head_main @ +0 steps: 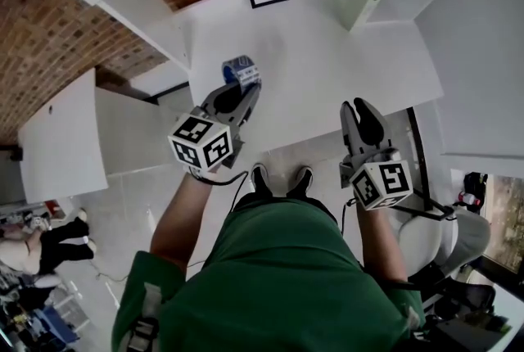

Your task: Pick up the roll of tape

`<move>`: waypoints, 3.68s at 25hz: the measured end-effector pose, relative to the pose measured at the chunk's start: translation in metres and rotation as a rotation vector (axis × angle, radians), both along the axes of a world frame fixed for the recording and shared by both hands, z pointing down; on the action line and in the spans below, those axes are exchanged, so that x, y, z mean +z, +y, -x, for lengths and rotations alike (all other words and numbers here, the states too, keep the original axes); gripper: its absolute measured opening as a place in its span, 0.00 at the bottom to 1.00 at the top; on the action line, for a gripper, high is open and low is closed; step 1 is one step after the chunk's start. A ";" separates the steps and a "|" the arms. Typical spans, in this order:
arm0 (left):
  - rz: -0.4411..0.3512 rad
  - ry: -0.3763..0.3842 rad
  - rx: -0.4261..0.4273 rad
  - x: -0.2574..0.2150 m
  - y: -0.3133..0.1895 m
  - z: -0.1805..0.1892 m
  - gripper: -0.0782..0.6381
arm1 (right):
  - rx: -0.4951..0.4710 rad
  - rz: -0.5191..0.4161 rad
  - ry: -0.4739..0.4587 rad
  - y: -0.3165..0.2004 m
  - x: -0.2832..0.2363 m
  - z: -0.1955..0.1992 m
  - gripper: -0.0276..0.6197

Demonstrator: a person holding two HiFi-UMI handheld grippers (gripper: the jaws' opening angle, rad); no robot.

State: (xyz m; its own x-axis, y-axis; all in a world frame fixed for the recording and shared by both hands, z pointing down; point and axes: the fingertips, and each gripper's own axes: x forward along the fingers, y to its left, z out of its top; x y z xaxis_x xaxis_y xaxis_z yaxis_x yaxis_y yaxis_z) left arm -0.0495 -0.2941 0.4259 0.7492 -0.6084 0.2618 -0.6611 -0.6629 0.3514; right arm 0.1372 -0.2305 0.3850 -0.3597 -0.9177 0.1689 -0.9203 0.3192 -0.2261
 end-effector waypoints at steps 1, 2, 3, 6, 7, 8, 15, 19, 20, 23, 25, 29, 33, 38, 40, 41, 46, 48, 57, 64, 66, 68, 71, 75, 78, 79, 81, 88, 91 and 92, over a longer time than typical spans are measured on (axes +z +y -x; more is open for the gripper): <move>-0.010 0.011 -0.002 -0.006 0.000 0.000 0.21 | -0.001 -0.008 0.001 0.000 -0.003 0.000 0.23; -0.020 0.021 -0.003 -0.011 0.000 0.001 0.21 | -0.002 -0.015 0.000 -0.001 -0.007 0.001 0.23; -0.029 0.031 -0.004 -0.017 0.000 0.001 0.21 | -0.004 -0.023 0.000 -0.002 -0.010 0.002 0.23; -0.053 0.053 -0.008 -0.031 0.000 0.003 0.21 | -0.003 -0.045 0.001 -0.003 -0.021 0.003 0.23; -0.060 0.058 -0.010 -0.035 0.001 0.004 0.21 | -0.002 -0.053 0.001 -0.004 -0.024 0.002 0.23; -0.067 0.064 -0.012 -0.039 0.001 0.004 0.21 | 0.000 -0.062 0.001 -0.004 -0.028 0.001 0.23; -0.119 0.102 -0.023 -0.068 0.003 0.011 0.21 | 0.017 -0.136 0.020 -0.004 -0.060 -0.004 0.22; -0.143 0.118 -0.025 -0.079 0.008 0.011 0.21 | 0.022 -0.174 0.031 -0.004 -0.075 -0.008 0.22; -0.146 0.120 -0.025 -0.081 0.008 0.010 0.21 | 0.022 -0.181 0.034 -0.004 -0.078 -0.009 0.22; -0.151 0.126 -0.022 -0.085 0.011 0.008 0.21 | 0.021 -0.200 0.042 -0.003 -0.086 -0.011 0.22; -0.154 0.130 -0.024 -0.088 0.013 0.007 0.21 | 0.019 -0.208 0.047 -0.002 -0.088 -0.012 0.22; -0.157 0.135 -0.029 -0.090 0.016 0.007 0.21 | 0.017 -0.213 0.054 -0.002 -0.090 -0.012 0.22; -0.153 0.134 -0.038 -0.087 0.017 0.010 0.21 | 0.009 -0.215 0.059 -0.002 -0.090 -0.011 0.22; -0.147 0.130 -0.043 -0.084 0.018 0.010 0.20 | 0.001 -0.215 0.060 -0.002 -0.090 -0.010 0.22; -0.145 0.129 -0.043 -0.084 0.019 0.009 0.20 | 0.002 -0.216 0.061 -0.002 -0.090 -0.011 0.22; -0.144 0.128 -0.043 -0.084 0.019 0.009 0.20 | 0.003 -0.217 0.059 -0.002 -0.090 -0.012 0.22; -0.142 0.126 -0.043 -0.084 0.020 0.008 0.20 | 0.001 -0.221 0.044 -0.001 -0.093 -0.013 0.22; -0.141 0.125 -0.041 -0.084 0.020 0.008 0.20 | 0.001 -0.221 0.045 -0.002 -0.093 -0.014 0.22; -0.137 0.111 -0.041 -0.082 0.021 0.010 0.20 | 0.010 -0.228 0.049 -0.001 -0.096 -0.016 0.22; -0.136 0.109 -0.044 -0.080 0.022 0.015 0.20 | 0.018 -0.230 0.047 0.000 -0.097 -0.015 0.18; -0.132 0.110 -0.047 -0.079 0.021 0.016 0.20 | 0.019 -0.227 0.049 0.000 -0.096 -0.014 0.18; -0.128 0.112 -0.049 -0.077 0.021 0.018 0.20 | 0.017 -0.224 0.057 0.000 -0.095 -0.012 0.15; -0.125 0.111 -0.050 -0.075 0.020 0.020 0.20 | 0.018 -0.222 0.067 0.000 -0.093 -0.010 0.13; -0.119 0.112 -0.052 -0.074 0.019 0.024 0.20 | 0.018 -0.216 0.063 -0.001 -0.092 -0.008 0.13; -0.119 0.112 -0.051 -0.072 0.016 0.028 0.20 | 0.020 -0.217 0.067 -0.003 -0.092 -0.005 0.13; -0.118 0.112 -0.051 -0.072 0.015 0.029 0.20 | 0.020 -0.218 0.069 -0.004 -0.092 -0.003 0.13; -0.115 0.112 -0.050 -0.071 0.014 0.032 0.20 | 0.022 -0.218 0.071 -0.005 -0.092 -0.001 0.13; -0.113 0.116 -0.045 -0.066 0.008 0.042 0.20 | 0.030 -0.218 0.076 -0.010 -0.092 0.009 0.13; -0.112 0.118 -0.039 -0.066 0.005 0.047 0.20 | 0.035 -0.219 0.080 -0.012 -0.093 0.014 0.13; -0.110 0.118 -0.037 -0.066 0.003 0.049 0.20 | 0.038 -0.218 0.081 -0.013 -0.093 0.016 0.13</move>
State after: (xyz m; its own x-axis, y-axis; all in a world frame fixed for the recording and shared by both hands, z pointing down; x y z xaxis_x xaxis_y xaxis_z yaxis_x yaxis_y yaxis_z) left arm -0.0980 -0.2906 0.3599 0.7476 -0.6560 0.1038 -0.6440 -0.6778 0.3548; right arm 0.1209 -0.2430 0.2918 -0.3179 -0.9481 -0.0077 -0.9448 0.3175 -0.0806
